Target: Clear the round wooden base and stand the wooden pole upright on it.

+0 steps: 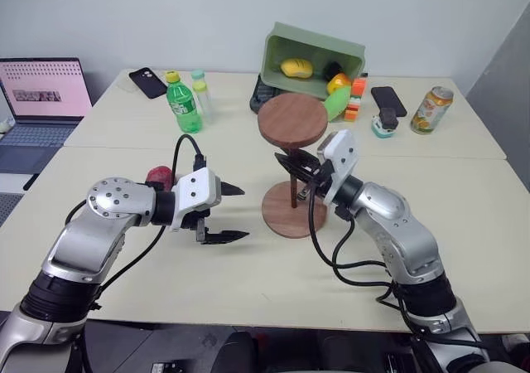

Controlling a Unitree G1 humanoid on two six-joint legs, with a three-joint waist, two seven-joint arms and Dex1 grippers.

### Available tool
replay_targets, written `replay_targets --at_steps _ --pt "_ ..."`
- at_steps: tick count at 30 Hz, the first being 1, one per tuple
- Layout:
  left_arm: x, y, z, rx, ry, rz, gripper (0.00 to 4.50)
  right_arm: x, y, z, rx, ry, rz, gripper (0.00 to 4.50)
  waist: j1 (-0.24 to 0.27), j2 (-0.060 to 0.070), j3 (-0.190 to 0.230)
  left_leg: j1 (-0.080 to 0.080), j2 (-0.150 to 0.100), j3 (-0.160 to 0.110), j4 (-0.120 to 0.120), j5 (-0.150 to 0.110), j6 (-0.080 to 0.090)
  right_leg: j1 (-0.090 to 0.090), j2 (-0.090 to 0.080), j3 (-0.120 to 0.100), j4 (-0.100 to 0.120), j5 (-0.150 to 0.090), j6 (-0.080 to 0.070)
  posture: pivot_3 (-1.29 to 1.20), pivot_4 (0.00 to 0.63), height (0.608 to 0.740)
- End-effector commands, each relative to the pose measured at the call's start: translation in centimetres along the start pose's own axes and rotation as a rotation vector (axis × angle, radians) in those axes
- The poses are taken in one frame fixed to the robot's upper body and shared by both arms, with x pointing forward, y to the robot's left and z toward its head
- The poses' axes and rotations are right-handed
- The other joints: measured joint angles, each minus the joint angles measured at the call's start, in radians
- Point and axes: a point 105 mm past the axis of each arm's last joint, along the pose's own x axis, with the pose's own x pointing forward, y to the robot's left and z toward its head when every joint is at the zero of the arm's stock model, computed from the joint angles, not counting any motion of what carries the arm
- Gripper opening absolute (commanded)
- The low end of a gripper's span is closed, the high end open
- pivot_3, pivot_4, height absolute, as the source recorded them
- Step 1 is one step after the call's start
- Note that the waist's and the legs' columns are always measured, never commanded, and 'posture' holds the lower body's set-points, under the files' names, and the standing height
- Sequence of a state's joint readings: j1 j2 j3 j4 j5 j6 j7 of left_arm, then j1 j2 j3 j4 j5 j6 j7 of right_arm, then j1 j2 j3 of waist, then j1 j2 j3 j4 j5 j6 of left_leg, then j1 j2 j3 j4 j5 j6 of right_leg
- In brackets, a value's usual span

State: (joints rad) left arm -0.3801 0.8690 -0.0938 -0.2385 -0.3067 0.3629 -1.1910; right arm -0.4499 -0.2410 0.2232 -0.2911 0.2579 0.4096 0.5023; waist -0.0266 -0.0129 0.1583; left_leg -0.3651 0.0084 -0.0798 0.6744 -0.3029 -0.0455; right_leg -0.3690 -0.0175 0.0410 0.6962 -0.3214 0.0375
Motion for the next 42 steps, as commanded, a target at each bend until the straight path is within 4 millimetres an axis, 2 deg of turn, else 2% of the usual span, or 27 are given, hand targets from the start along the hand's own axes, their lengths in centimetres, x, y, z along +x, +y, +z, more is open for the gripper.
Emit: replay_targets --at_steps 1,10,16,30,31,34,36,38,42 --pt "0.1 0.0 0.8 0.030 -0.022 -0.006 4.50 -1.4 -0.3 -5.6 0.100 0.233 -0.033 0.25 0.000 0.000 0.000 0.000 0.000 0.000 0.000 0.000 0.000 0.000 0.000 0.000 0.000 0.000 0.000 0.00 0.150 0.740" --pt "0.4 -0.1 1.1 0.029 -0.029 -0.021 4.50 -1.0 -0.9 -6.8 0.144 0.294 -0.077 0.25 0.000 0.000 0.000 0.000 0.000 0.000 0.000 0.000 0.000 0.000 0.000 0.000 0.000 0.000 0.000 0.00 0.150 0.740" --pt "0.4 0.0 1.1 0.029 -0.029 -0.015 4.50 -1.5 -0.9 -7.2 0.135 0.310 -0.076 0.25 0.000 0.000 0.000 0.000 0.000 0.000 -0.001 0.000 0.000 0.000 0.000 0.000 -0.001 0.000 0.000 0.00 0.150 0.740" --pt "0.5 0.1 1.4 0.043 -0.035 -0.011 4.50 -0.4 -0.1 -4.4 0.113 0.220 -0.036 0.25 -0.001 0.000 0.000 0.001 0.000 0.000 -0.006 0.000 0.000 0.000 0.000 0.000 -0.005 0.000 0.000 0.00 0.150 0.740" --pt "0.5 0.1 1.4 0.043 -0.036 -0.010 4.50 -0.4 0.0 -4.3 0.112 0.217 -0.034 0.96 -0.001 0.000 0.000 0.001 0.000 0.000 -0.007 0.000 0.000 0.000 0.000 0.000 -0.006 0.000 0.000 0.00 0.150 0.740" --pt "0.5 0.2 1.5 0.044 -0.038 -0.009 4.50 -0.3 0.2 -4.0 0.109 0.211 -0.023 1.49 -0.001 0.000 0.003 -0.001 0.001 0.000 -0.010 0.000 0.000 -0.001 0.000 0.000 -0.009 0.000 0.000 0.00 0.150 0.740" --pt "0.5 0.2 1.5 0.045 -0.039 -0.008 4.50 -0.2 0.2 -3.9 0.107 0.211 -0.019 1.92 -0.006 0.002 0.005 -0.009 0.000 0.002 -0.010 0.000 0.000 -0.010 0.000 0.001 -0.008 0.000 0.000 0.00 0.150 0.740" --pt "0.4 0.3 1.5 0.046 -0.040 -0.006 4.50 -0.1 0.4 -3.8 0.101 0.208 -0.011 2.48 -0.012 0.002 0.005 -0.019 0.001 0.003 -0.008 0.001 -0.001 -0.022 -0.001 0.002 -0.006 0.000 0.000 0.00 0.150 0.740" --pt "0.4 0.3 1.6 0.047 -0.043 -0.004 4.50 -0.1 0.6 -3.6 0.096 0.205 0.004 3.60 -0.018 0.002 0.005 -0.019 0.003 0.002 -0.010 0.001 -0.001 -0.021 -0.002 0.001 -0.008 0.000 0.000 0.00 0.150 0.740"
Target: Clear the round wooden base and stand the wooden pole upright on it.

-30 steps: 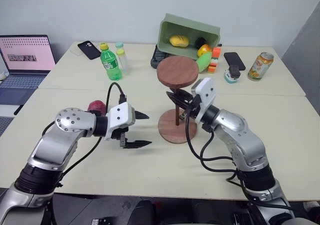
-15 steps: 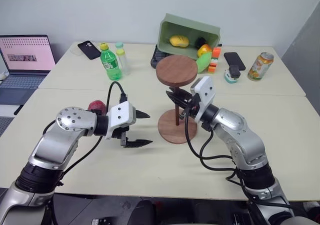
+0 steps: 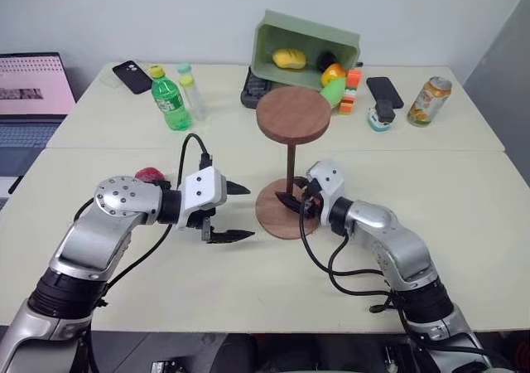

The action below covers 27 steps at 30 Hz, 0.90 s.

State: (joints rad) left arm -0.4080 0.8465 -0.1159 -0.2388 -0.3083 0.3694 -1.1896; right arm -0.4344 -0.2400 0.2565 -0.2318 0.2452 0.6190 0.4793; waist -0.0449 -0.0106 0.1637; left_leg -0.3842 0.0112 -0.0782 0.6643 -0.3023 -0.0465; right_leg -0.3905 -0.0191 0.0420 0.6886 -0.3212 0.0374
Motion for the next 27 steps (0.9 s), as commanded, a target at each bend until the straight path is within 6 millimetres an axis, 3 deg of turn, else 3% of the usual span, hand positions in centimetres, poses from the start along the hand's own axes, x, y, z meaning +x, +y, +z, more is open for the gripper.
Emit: replay_targets --at_steps 1,2,6,11,18,24,27 --pt "-0.3 0.3 0.9 0.037 -0.020 0.012 4.50 -0.2 0.5 1.5 -0.038 -0.050 0.021 3.78 0.000 0.000 0.000 0.000 0.000 0.000 0.000 0.000 0.000 0.000 0.000 0.000 0.000 0.000 0.000 0.00 0.150 0.740" --pt "-0.3 0.4 1.0 0.036 -0.025 0.019 4.50 -0.3 0.6 1.6 -0.045 -0.051 0.031 4.08 0.000 0.000 0.000 0.000 0.000 0.000 0.000 0.000 0.000 0.000 0.000 0.000 0.000 0.000 0.000 0.00 0.150 0.740" --pt "-0.5 0.9 1.3 0.031 -0.045 0.038 4.50 -0.7 0.8 1.9 -0.079 -0.052 0.056 4.08 0.000 0.000 0.000 0.000 -0.001 0.000 0.000 0.000 0.000 0.001 0.001 0.000 0.001 0.000 0.000 0.00 0.150 0.740" --pt "-1.3 1.6 2.1 0.011 -0.096 0.077 4.50 -3.1 0.5 2.7 -0.184 -0.034 0.102 4.08 0.007 0.000 0.001 0.000 -0.002 0.000 0.001 0.000 0.000 0.001 0.001 0.000 0.000 0.000 0.000 0.00 0.150 0.740" --pt "-2.8 2.3 1.8 -0.028 -0.074 0.137 4.50 -7.8 -0.2 3.2 -0.253 0.018 0.166 4.08 0.013 0.000 0.001 0.000 -0.002 0.000 0.001 0.000 0.000 0.002 0.001 0.000 0.000 0.000 0.000 0.00 0.150 0.740" --pt "-5.7 2.3 -1.0 -0.040 0.052 0.194 4.50 -15.3 -2.6 3.6 -0.313 0.113 0.131 4.08 0.016 0.000 0.002 0.000 -0.002 0.000 0.000 0.000 0.001 0.002 0.001 0.000 -0.002 0.000 0.000 0.00 0.150 0.740" --pt "-6.2 2.3 -1.4 -0.045 0.058 0.206 4.50 -17.5 -3.6 2.8 -0.331 0.185 0.098 4.08 0.016 -0.001 0.002 0.001 -0.002 0.000 0.000 0.000 0.001 0.004 0.001 -0.001 -0.002 0.000 0.000 0.00 0.150 0.740"
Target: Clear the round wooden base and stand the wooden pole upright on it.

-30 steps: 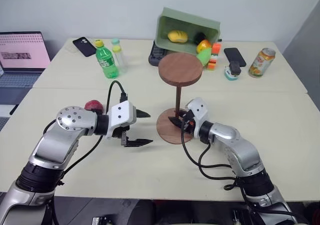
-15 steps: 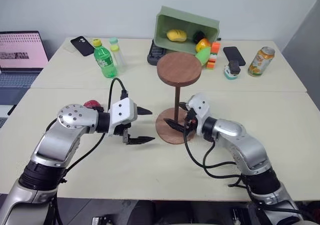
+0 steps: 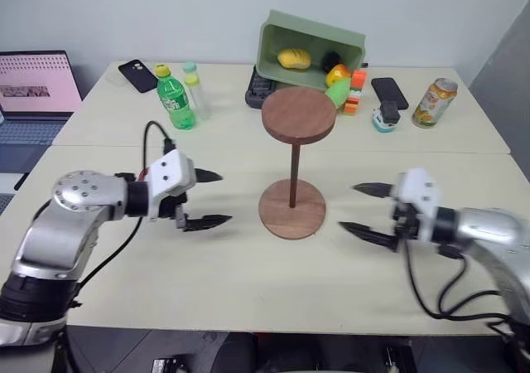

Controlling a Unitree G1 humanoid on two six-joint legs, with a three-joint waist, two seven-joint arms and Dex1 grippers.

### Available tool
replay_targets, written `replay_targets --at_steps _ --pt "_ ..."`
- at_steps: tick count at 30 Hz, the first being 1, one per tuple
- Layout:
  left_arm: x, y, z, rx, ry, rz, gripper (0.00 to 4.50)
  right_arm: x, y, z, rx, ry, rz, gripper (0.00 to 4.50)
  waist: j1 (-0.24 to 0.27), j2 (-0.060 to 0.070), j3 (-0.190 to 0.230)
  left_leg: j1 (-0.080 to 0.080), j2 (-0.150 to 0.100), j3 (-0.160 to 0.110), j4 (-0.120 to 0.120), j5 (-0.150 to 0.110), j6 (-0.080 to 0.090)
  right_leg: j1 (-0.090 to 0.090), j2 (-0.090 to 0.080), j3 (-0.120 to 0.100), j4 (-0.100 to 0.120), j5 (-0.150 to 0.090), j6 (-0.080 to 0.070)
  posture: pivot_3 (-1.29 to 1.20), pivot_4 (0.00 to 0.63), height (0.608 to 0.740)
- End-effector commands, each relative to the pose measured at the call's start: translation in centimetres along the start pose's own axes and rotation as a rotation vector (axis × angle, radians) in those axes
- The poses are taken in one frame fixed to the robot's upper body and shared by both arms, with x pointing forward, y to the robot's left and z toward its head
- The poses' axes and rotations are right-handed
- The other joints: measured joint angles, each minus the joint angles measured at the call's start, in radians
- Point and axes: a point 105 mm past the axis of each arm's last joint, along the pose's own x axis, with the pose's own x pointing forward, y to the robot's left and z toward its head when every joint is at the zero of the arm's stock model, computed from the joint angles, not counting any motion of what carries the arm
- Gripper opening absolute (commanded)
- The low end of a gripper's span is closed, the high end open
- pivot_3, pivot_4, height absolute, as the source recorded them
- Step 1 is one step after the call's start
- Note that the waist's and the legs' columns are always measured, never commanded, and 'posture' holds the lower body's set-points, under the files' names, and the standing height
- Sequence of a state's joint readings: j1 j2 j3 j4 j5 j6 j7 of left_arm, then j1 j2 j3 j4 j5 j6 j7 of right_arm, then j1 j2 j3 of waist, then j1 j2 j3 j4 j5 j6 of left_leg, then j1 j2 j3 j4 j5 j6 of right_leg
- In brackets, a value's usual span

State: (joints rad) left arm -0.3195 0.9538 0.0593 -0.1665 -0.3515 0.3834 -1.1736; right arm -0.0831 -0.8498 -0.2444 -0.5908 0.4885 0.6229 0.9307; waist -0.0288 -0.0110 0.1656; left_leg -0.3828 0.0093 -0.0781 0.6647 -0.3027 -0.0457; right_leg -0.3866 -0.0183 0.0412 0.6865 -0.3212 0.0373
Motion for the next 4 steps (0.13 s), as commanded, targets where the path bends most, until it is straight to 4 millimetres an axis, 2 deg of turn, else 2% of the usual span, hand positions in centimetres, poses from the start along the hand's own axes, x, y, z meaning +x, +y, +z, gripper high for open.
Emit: replay_targets --at_steps 1,4 --pt "-1.1 0.5 0.7 0.052 -0.017 0.032 4.50 -2.6 -0.2 -0.1 -0.079 0.037 -0.006 4.08 0.000 0.000 0.000 0.001 0.000 0.000 0.000 0.000 0.000 0.001 0.000 0.000 0.000 0.000 0.000 0.00 0.150 0.740" --pt "-1.1 0.5 0.6 0.072 -0.025 0.023 4.50 -3.6 -0.6 -1.0 -0.074 0.075 -0.022 4.08 0.000 -0.001 0.000 0.001 0.000 0.000 0.000 0.000 0.000 0.002 0.000 0.000 0.000 0.000 0.000 0.00 0.150 0.740"
